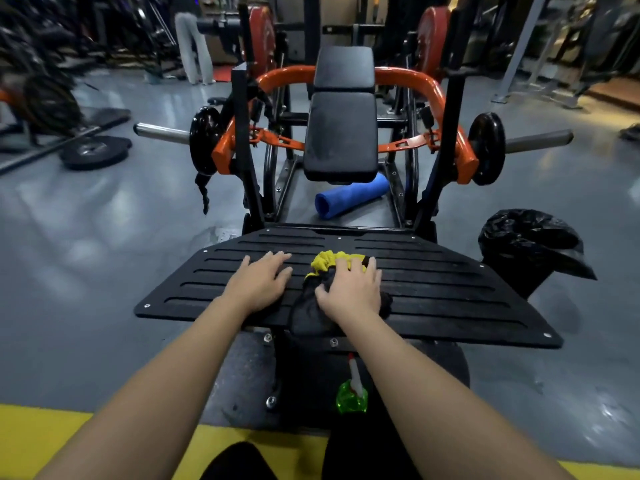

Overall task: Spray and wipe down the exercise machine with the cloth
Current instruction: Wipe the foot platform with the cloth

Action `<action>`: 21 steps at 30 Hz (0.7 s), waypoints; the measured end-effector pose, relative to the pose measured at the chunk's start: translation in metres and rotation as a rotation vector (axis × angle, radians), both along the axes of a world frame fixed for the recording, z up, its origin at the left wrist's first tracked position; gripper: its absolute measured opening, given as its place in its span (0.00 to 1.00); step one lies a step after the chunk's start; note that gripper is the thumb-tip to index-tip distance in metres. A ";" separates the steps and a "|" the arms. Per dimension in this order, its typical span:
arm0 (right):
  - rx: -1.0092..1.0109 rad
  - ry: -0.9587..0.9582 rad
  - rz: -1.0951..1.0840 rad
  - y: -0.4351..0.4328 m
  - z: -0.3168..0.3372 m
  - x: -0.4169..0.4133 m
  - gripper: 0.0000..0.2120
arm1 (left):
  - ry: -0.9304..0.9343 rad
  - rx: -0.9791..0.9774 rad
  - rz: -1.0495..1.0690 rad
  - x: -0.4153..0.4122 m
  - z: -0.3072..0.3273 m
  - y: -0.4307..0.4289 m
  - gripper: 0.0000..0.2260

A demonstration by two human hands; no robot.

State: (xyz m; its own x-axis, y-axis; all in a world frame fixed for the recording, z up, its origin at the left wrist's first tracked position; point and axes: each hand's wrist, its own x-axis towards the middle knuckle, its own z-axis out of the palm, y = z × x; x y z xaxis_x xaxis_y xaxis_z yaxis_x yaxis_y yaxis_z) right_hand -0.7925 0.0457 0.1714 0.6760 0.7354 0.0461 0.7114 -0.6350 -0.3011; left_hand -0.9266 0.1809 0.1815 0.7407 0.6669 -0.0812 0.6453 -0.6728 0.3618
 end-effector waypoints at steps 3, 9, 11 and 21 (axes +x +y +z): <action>-0.011 0.006 -0.008 0.030 -0.008 0.022 0.31 | 0.137 0.026 0.068 -0.027 0.002 0.007 0.25; 0.041 0.085 -0.031 0.107 -0.031 0.079 0.26 | 0.193 -0.031 0.129 -0.029 -0.012 0.016 0.30; 0.057 0.097 -0.034 0.130 -0.036 0.096 0.27 | 0.207 -0.037 0.123 -0.030 -0.013 0.019 0.30; 0.066 0.102 -0.036 0.193 -0.057 0.137 0.29 | 0.191 -0.040 0.132 -0.028 -0.017 0.026 0.30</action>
